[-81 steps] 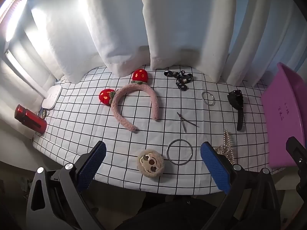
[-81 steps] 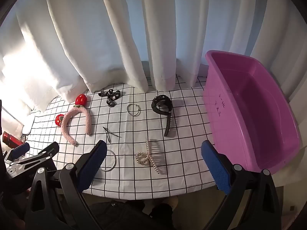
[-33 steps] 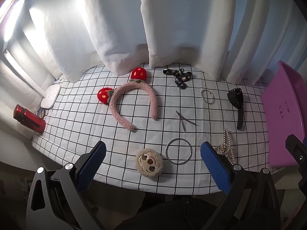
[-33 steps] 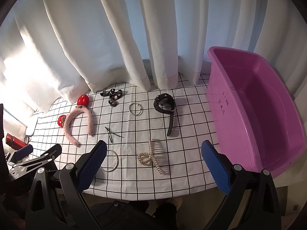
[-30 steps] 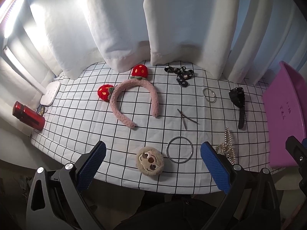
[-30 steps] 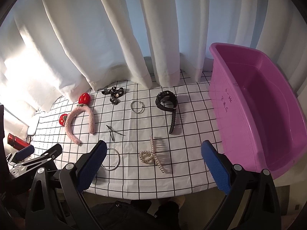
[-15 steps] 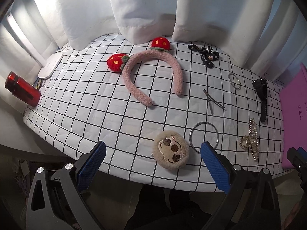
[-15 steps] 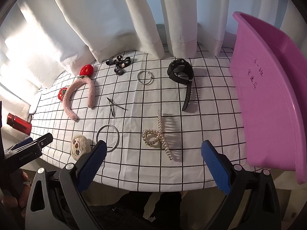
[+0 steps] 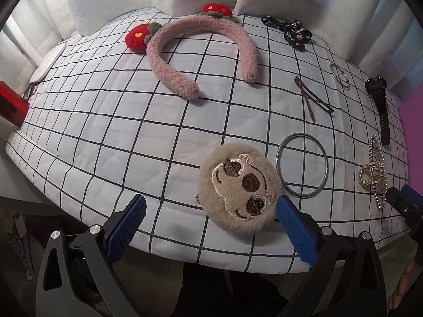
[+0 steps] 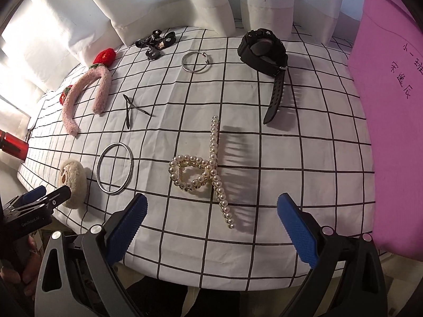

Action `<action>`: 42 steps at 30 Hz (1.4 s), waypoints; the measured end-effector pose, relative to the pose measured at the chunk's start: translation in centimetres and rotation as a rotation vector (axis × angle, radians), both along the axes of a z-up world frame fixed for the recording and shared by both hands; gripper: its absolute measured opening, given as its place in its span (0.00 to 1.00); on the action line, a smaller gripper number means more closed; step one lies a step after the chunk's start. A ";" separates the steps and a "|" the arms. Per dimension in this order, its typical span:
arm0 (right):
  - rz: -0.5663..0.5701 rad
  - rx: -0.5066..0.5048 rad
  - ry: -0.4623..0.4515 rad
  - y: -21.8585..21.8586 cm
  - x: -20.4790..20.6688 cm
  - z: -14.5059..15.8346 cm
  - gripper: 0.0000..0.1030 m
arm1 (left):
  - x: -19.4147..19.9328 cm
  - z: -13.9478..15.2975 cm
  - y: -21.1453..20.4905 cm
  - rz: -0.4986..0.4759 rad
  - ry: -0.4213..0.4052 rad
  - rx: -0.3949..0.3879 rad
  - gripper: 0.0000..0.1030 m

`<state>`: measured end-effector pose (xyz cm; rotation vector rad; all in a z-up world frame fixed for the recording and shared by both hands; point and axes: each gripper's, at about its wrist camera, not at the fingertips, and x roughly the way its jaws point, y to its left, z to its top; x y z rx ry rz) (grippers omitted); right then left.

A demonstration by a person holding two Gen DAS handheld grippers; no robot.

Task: Organize jewelry
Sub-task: 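Grasp the sloth plush with the left gripper while the right grasps the pearl clip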

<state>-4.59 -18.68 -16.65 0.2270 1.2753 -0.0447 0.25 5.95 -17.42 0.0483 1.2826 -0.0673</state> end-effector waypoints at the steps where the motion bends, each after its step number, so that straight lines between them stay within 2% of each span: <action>1: 0.008 -0.014 0.002 0.1 0.2 -0.5 0.91 | 0.1 -0.3 0.0 -0.001 0.002 -0.010 0.94; 6: 0.039 -0.040 0.017 0.2 1.1 -2.4 0.91 | 0.3 -1.4 -0.3 -0.008 0.002 -0.044 0.95; 13: 0.057 -0.066 0.006 0.4 1.9 -3.3 0.91 | 0.8 -3.0 -0.3 0.001 0.033 -0.097 0.95; 20: 0.096 -0.153 -0.007 1.1 2.2 -4.2 0.92 | 1.4 -3.6 -1.6 -0.032 0.005 0.001 0.95; 23: 0.084 -0.150 -0.027 0.9 2.0 -4.3 0.92 | 1.5 -3.6 -1.6 -0.022 0.009 0.000 0.95; 26: 0.083 -0.143 -0.009 0.7 2.1 -4.2 0.92 | 1.7 -3.6 -1.5 -0.016 0.020 0.002 0.94; 29: 0.096 -0.136 -0.005 0.9 2.6 -4.2 0.91 | 1.6 -3.4 -1.6 -0.026 0.019 0.001 0.89; 31: 0.097 -0.133 -0.004 1.2 3.0 -4.3 0.89 | 1.8 -3.2 -2.4 -0.038 0.016 0.000 0.79; 32: 0.104 -0.133 -0.009 1.4 3.0 -4.2 0.88 | 1.7 -2.9 -2.5 -0.044 0.013 -0.003 0.76; 33: 0.114 -0.131 -0.019 1.6 3.0 -4.0 0.81 | 1.5 -2.5 -2.3 -0.049 0.010 -0.005 0.70; 34: 0.127 -0.135 -0.028 1.9 3.0 -3.7 0.69 | 1.6 -2.3 -2.5 -0.050 0.007 -0.007 0.64; 35: 0.137 -0.137 -0.034 2.2 3.1 -3.6 0.62 | 1.7 -2.2 -2.5 -0.047 0.007 -0.009 0.63; 36: 0.143 -0.138 -0.039 2.4 3.1 -3.4 0.49 | 1.6 -2.1 -2.3 -0.044 0.005 -0.012 0.60; 37: 0.142 -0.136 -0.037 2.4 3.1 -3.4 0.46 | 1.6 -2.0 -2.1 -0.040 0.004 -0.014 0.57; 42: 0.128 -0.106 -0.039 2.1 3.3 -3.4 0.45 | 1.7 -1.4 -1.8 -0.024 0.000 -0.028 0.49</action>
